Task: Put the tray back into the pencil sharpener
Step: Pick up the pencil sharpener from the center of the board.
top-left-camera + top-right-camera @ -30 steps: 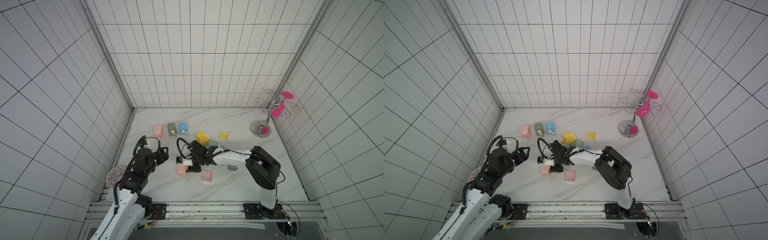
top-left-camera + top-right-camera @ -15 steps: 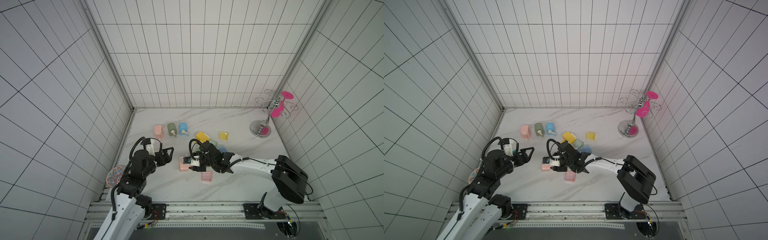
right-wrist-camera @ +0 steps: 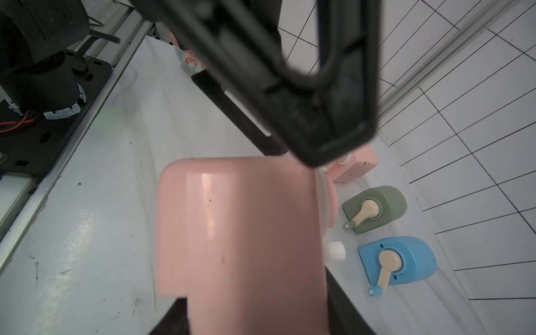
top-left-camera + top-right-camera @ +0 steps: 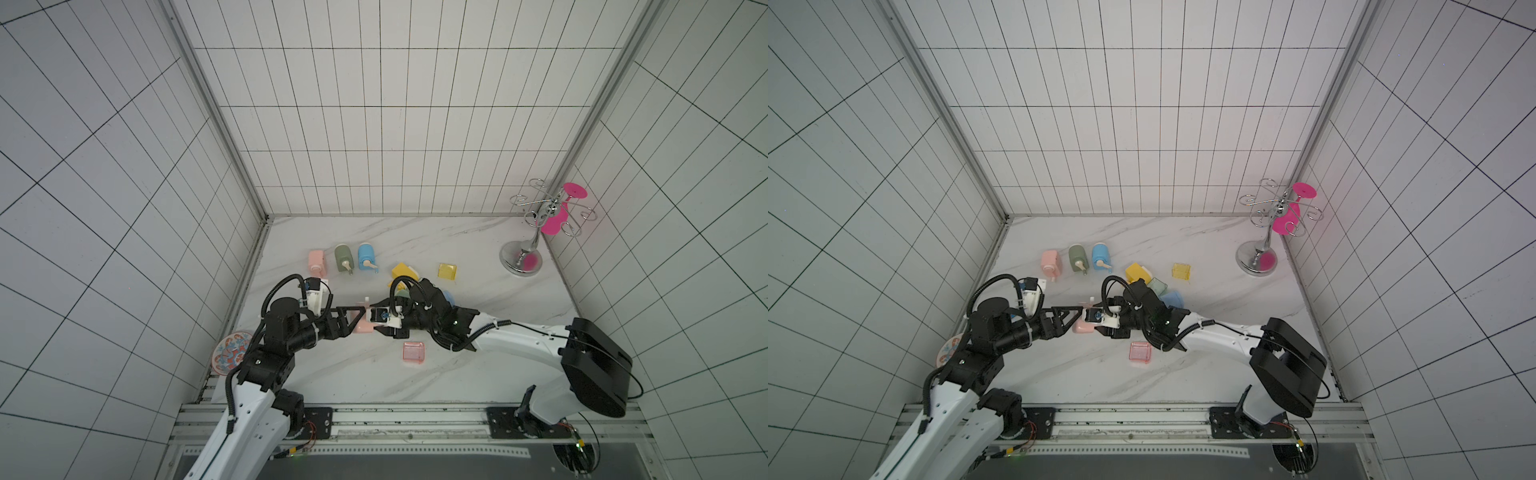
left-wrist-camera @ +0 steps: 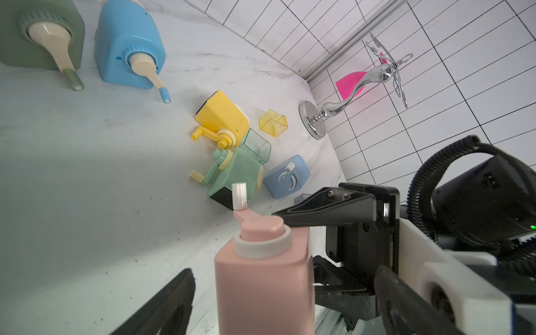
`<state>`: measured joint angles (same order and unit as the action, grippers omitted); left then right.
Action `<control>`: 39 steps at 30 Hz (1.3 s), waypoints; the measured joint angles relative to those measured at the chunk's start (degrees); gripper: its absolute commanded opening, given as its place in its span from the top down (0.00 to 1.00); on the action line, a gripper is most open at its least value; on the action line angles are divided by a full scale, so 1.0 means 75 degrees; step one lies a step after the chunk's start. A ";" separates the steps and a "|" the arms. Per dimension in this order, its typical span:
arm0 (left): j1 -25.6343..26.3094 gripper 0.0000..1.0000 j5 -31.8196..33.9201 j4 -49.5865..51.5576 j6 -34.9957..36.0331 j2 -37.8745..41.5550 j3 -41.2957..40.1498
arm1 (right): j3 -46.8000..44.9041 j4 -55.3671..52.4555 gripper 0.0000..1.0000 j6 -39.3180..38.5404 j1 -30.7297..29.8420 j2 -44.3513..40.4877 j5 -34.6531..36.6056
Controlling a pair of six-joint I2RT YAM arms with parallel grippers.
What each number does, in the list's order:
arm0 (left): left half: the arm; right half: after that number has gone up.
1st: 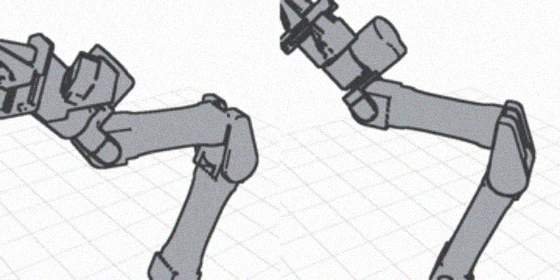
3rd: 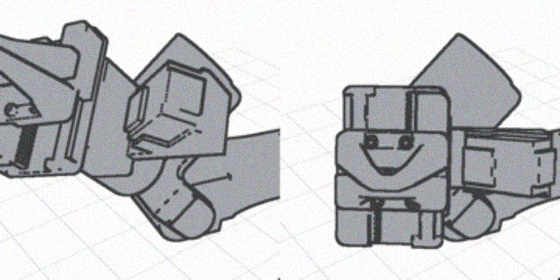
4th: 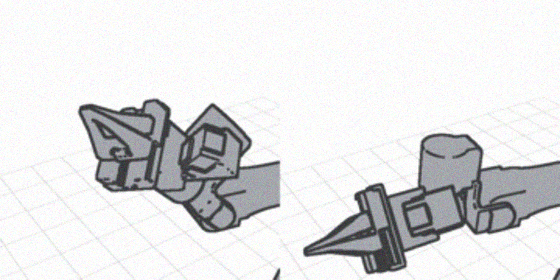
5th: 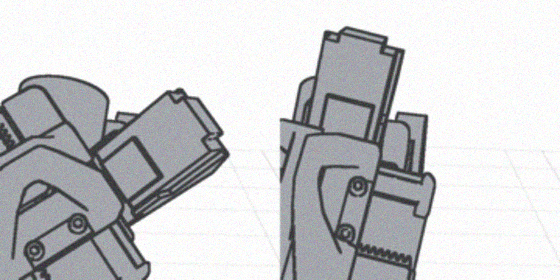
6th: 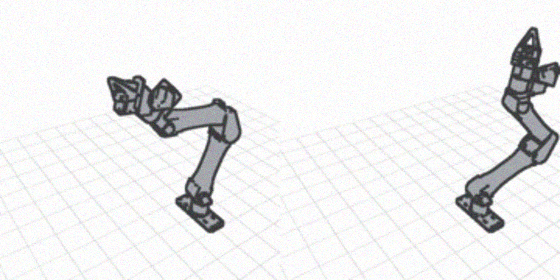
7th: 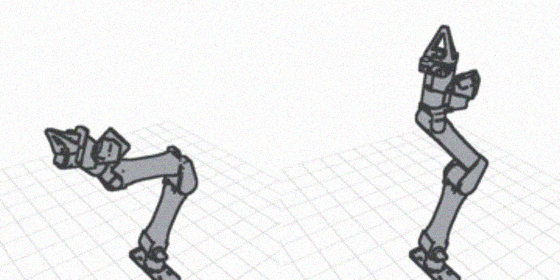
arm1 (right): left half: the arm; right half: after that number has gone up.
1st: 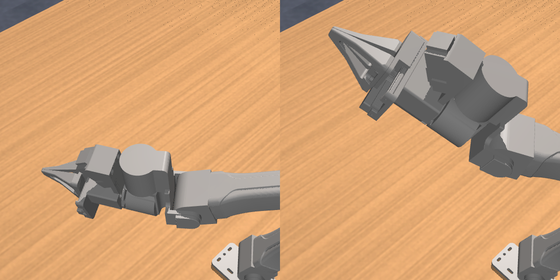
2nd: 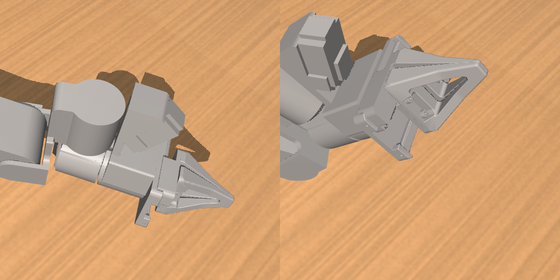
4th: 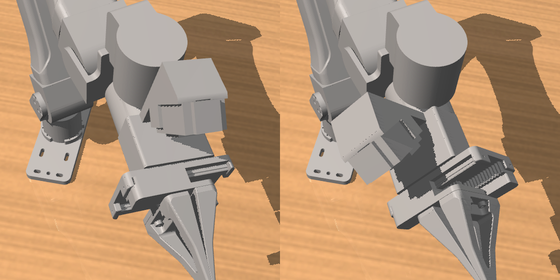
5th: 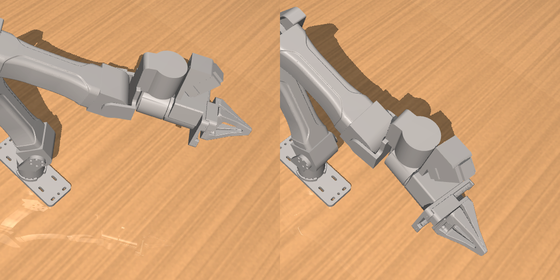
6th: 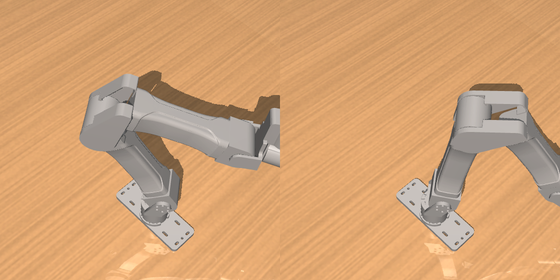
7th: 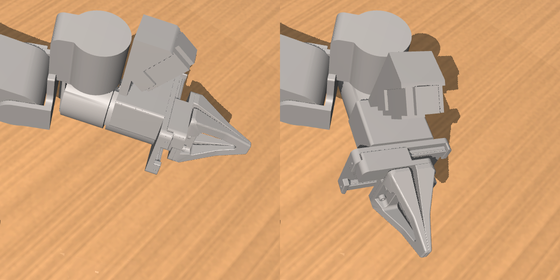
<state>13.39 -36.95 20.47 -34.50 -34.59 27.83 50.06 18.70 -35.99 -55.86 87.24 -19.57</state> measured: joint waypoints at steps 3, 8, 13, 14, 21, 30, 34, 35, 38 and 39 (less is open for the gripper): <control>0.0000 0.08 -0.0198 0.0003 0.0017 -0.0233 0.0000 | -0.0038 0.0169 1.00 0.0137 0.0003 -0.0026 -0.0117; 0.0000 0.20 -0.0484 0.0012 0.0067 -0.0533 0.0000 | -0.0070 0.0408 1.00 0.0350 0.0020 -0.0026 -0.0286; 0.0009 0.34 -0.0682 -0.0026 0.0050 -0.0597 0.0000 | -0.0070 0.0560 1.00 0.0513 0.0047 0.0006 -0.0399; 0.0009 0.38 -0.0717 -0.0029 0.0038 -0.0600 0.0000 | -0.0070 0.0571 1.00 0.0536 0.0047 0.0026 -0.0420; 0.0073 0.63 -0.0726 -0.0070 -0.0201 -0.0717 0.0000 | -0.0070 0.0629 0.91 0.0536 0.0047 0.0134 -0.0434; 0.0545 1.00 -0.0076 -0.0111 -0.0481 -0.0813 0.0015 | -0.0128 0.0624 0.12 0.0766 0.0105 0.0140 -0.0187; 0.0662 1.00 0.0283 0.0023 -0.0650 -0.0970 0.0020 | -0.0306 0.0775 0.02 0.1017 0.0248 0.0087 -0.0105; 0.0662 1.00 0.0361 0.0052 -0.0691 -0.1008 0.0020 | -0.0338 0.0801 0.02 0.1081 0.0262 0.0044 -0.0102; 0.0670 1.00 0.0825 0.0326 -0.0912 -0.1102 0.0143 | -0.0533 0.0825 0.02 0.1192 0.0297 -0.0233 -0.0087; 0.0670 1.00 0.1046 0.0469 -0.1020 -0.1160 0.0213 | -0.0685 0.0842 0.01 0.1256 0.0300 -0.0443 -0.0079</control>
<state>18.41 -29.10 23.99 -42.15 -43.29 29.43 44.93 25.02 -26.57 -53.60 83.92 -20.16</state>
